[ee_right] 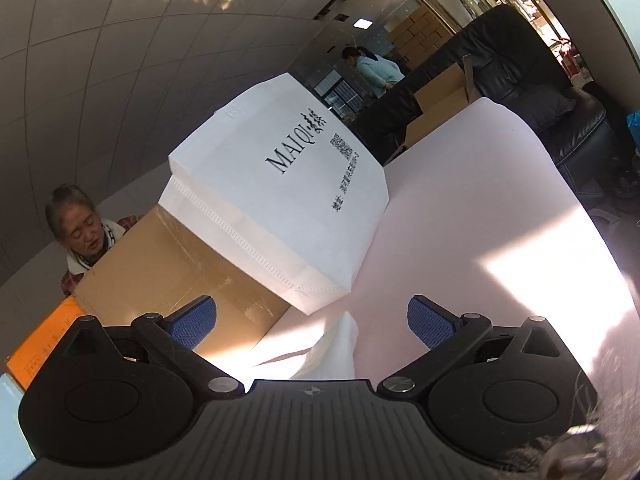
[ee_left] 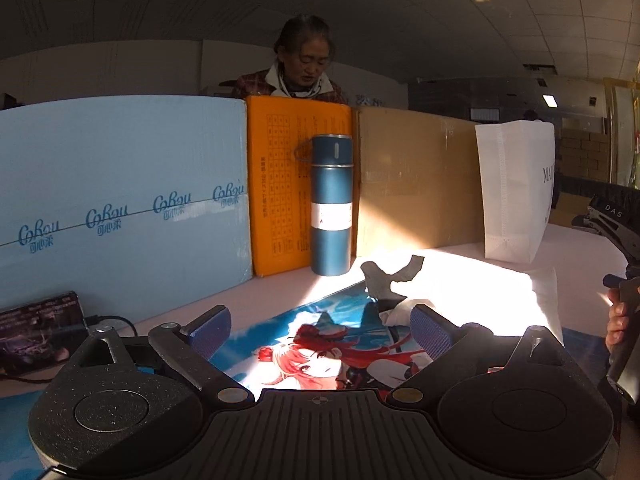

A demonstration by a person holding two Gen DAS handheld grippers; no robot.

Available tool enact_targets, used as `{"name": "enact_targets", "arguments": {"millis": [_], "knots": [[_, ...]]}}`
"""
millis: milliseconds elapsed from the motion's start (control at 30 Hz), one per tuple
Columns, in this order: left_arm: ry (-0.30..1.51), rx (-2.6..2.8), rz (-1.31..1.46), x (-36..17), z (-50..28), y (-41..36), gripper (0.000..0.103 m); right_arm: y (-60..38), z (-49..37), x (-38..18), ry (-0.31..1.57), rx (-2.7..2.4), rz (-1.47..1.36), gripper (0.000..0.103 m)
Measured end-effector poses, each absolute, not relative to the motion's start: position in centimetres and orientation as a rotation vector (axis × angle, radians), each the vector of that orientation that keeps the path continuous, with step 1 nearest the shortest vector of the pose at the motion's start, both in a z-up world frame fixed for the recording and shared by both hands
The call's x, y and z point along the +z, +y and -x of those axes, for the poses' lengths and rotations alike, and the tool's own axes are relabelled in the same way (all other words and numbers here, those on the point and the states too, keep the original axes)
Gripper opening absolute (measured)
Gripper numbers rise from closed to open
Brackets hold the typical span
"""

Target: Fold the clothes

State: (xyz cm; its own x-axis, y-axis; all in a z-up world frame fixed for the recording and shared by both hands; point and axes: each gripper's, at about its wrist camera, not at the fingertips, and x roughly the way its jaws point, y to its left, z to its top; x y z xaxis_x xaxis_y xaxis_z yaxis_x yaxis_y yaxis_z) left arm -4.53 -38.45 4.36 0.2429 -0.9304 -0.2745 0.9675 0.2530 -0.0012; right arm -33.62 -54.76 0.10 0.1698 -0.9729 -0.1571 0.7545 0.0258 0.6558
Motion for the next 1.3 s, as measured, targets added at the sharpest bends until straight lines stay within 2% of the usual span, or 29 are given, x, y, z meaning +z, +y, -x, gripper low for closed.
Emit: {"name": "enact_targets", "arguments": {"millis": [100,200,367,467,600,733,1000,1300], "knots": [[0.223,-1.303,-0.144,4.6,3.2,-35.7,0.099,-50.5,29.2,1.1,-0.266,-1.334,-0.644,0.103],[0.282,-1.380,-0.155,5.1,1.6,-35.1,0.099,-46.4,24.8,1.9,-0.149,-1.282,-0.578,0.103],[0.401,-1.421,-0.069,3.7,0.1,-35.4,0.102,-42.2,20.1,2.4,-0.037,-1.294,-0.523,0.103],[0.407,-1.353,-0.012,2.7,0.0,-35.7,0.102,-40.9,18.0,2.0,0.021,-1.339,-0.416,0.103],[0.369,-1.285,0.047,1.6,0.2,-35.7,0.103,-40.0,16.6,1.7,0.054,-1.367,-0.267,0.103],[0.254,-1.263,0.057,1.6,0.7,-35.2,0.103,-39.6,16.0,1.5,0.067,-1.369,-0.199,0.103],[0.150,-1.254,-0.118,1.4,2.8,-36.4,0.103,-38.0,15.8,1.6,0.020,-1.470,-0.102,0.103],[0.138,-1.244,-0.173,1.1,3.3,-36.7,0.103,-40.0,16.5,1.2,0.099,-1.395,-0.259,0.103]]}}
